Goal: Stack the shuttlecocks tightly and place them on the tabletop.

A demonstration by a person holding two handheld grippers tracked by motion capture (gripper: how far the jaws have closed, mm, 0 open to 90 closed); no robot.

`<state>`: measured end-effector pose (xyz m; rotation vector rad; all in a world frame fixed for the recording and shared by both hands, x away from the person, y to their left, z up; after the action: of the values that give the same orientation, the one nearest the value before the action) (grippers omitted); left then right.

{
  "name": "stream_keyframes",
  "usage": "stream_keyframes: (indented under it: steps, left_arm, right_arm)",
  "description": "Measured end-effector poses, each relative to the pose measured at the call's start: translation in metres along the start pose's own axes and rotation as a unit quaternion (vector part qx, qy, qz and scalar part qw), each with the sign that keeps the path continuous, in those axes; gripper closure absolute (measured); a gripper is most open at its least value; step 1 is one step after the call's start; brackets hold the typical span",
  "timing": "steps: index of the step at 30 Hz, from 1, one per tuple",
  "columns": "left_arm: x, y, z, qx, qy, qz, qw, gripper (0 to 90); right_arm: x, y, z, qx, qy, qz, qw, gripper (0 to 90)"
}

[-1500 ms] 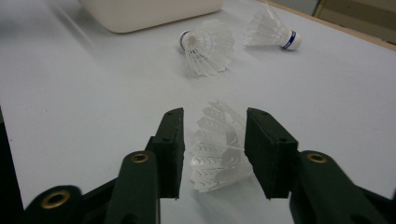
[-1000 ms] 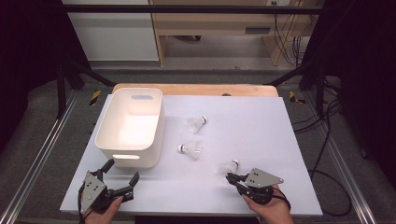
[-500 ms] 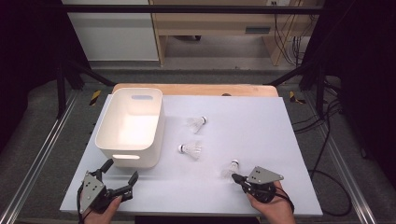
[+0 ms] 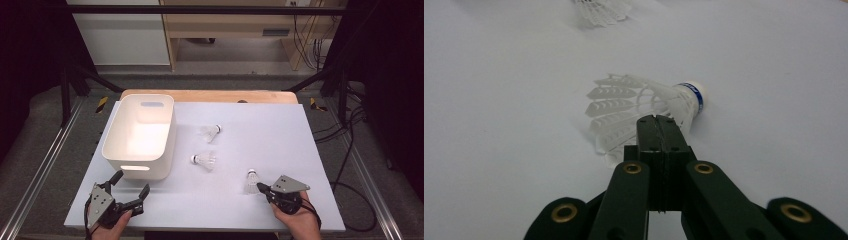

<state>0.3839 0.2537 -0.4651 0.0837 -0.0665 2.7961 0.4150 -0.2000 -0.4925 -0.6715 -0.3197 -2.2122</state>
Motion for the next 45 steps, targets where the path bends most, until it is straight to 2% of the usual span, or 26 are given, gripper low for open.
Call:
stream_keyframes:
  steps: [7, 16, 45]
  left_arm:
    - [0.0, 0.0, 0.0, -0.001, 0.0, 0.0, 1.0, 4.1]
    - [0.0, -0.001, 0.0, -0.001, 0.0, 0.0, 1.0, 4.1]
    - [-0.002, -0.001, 0.0, 0.0, -0.001, -0.001, 1.0, 4.1]
  right_arm:
    - [0.004, 0.013, -0.003, -0.018, 0.006, -0.021, 0.9996, 90.0]
    - [0.004, 0.026, -0.002, -0.023, 0.022, -0.041, 0.9987, 90.0]
    - [0.004, 0.029, -0.007, -0.03, 0.017, -0.03, 0.999, 90.0]
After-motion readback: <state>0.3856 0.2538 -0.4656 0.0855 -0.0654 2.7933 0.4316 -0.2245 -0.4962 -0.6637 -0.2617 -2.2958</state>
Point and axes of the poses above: each handheld gripper's, and its own axes: x roughly backward along the jaws, z roughly out of its top, y roughly to its right, the point moved 3 cm from there along -x, roughly forward along the jaws, and after that the axes turned 7 degrees about z, right-handed, at the moved point
